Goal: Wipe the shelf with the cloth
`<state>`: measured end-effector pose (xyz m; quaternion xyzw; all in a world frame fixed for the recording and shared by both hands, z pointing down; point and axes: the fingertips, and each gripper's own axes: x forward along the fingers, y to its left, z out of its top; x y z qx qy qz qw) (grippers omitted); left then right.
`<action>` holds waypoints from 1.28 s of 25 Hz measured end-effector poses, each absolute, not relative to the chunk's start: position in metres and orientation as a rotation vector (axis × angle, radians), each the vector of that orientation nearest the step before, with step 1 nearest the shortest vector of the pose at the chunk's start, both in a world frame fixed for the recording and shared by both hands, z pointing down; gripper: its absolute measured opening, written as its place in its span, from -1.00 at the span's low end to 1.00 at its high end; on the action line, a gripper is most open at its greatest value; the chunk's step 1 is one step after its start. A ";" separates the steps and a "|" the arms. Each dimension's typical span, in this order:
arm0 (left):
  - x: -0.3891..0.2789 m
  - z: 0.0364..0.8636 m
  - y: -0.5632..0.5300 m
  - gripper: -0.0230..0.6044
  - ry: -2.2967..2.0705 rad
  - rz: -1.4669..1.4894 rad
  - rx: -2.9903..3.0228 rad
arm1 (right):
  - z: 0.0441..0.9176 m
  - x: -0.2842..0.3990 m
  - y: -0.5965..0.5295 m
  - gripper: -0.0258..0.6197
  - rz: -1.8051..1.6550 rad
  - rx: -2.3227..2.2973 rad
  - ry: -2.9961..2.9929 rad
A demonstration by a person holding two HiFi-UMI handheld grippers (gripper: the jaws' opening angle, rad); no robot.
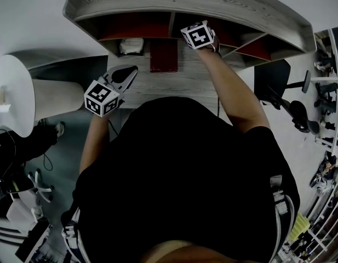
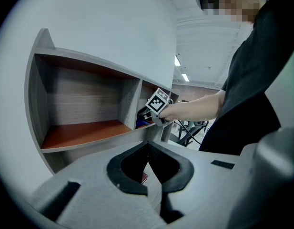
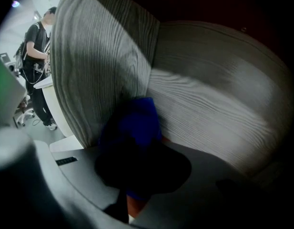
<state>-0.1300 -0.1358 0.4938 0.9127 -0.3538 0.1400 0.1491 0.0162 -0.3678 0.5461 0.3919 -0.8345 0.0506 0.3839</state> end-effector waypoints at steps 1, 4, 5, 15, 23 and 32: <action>-0.130 0.494 -0.136 -0.87 -1.018 0.403 2.623 | 0.546 0.016 -0.368 -0.71 0.127 0.997 -2.125; -0.130 0.493 -0.136 -0.87 -1.014 0.407 2.623 | 0.543 0.015 -0.368 -0.71 0.122 0.990 -2.131; -0.129 0.494 -0.136 -0.87 -1.010 0.410 2.623 | 0.544 0.015 -0.368 -0.71 0.128 0.994 -2.136; -0.128 0.495 -0.138 -0.87 -0.994 0.422 2.617 | 0.530 0.021 -0.366 -0.71 0.120 1.030 -2.170; -0.106 0.490 -0.143 -0.87 -0.925 0.427 2.652 | 0.501 0.027 -0.346 -0.71 0.098 1.050 -2.234; -0.083 0.480 -0.163 -0.87 -0.894 0.378 2.690 | 0.480 0.041 -0.313 -0.71 0.157 1.055 -2.311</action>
